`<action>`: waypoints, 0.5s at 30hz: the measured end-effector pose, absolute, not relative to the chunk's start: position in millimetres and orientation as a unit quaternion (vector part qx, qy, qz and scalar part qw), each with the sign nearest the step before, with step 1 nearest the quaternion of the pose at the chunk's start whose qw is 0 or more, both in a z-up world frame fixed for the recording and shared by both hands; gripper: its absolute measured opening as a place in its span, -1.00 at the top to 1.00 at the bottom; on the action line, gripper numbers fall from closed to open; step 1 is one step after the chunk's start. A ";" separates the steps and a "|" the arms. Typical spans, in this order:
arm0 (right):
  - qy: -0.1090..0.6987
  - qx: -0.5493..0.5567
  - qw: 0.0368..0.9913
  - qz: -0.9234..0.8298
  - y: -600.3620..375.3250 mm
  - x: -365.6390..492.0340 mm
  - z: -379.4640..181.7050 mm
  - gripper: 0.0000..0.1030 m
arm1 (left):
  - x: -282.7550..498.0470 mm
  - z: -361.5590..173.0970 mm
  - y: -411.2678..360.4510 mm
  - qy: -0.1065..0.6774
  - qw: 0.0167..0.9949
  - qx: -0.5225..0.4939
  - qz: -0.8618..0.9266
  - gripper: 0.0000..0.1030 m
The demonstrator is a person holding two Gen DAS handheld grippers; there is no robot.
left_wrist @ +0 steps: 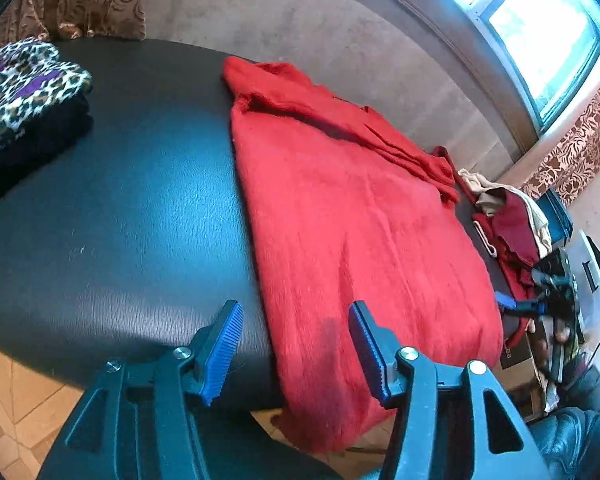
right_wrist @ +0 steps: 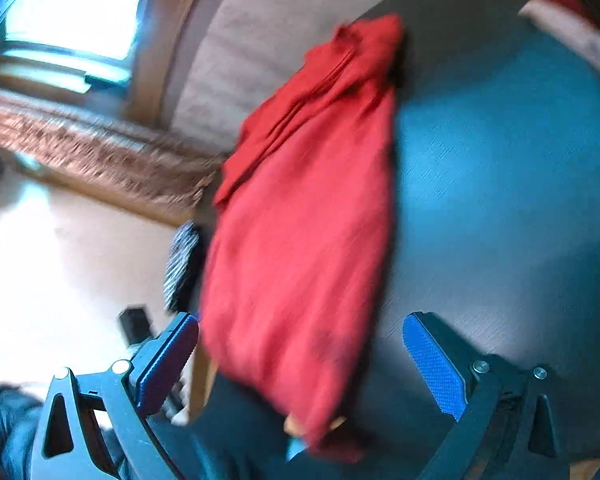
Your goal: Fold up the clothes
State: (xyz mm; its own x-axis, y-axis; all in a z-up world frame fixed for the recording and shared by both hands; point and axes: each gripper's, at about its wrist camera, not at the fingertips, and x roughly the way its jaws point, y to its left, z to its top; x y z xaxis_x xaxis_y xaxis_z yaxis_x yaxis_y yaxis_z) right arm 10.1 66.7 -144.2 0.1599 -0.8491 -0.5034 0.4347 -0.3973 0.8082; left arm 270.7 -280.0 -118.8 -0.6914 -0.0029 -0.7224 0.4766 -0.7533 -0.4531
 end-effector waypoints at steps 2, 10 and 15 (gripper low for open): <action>-0.161 0.560 0.536 -0.611 51.6 26.4 -144.1 -1.00 | 281.3 -119.9 -280.2 0.340 0.136 0.363 -0.857 -0.09; -0.159 0.543 0.538 -0.625 37.0 38.2 -143.1 -1.00 | 300.8 -131.3 -264.2 0.364 0.130 0.363 -0.848 -0.14; -0.127 0.530 0.548 -0.635 28.4 45.3 -138.3 -1.00 | 292.8 -130.0 -263.6 0.365 0.128 0.364 -0.847 -0.29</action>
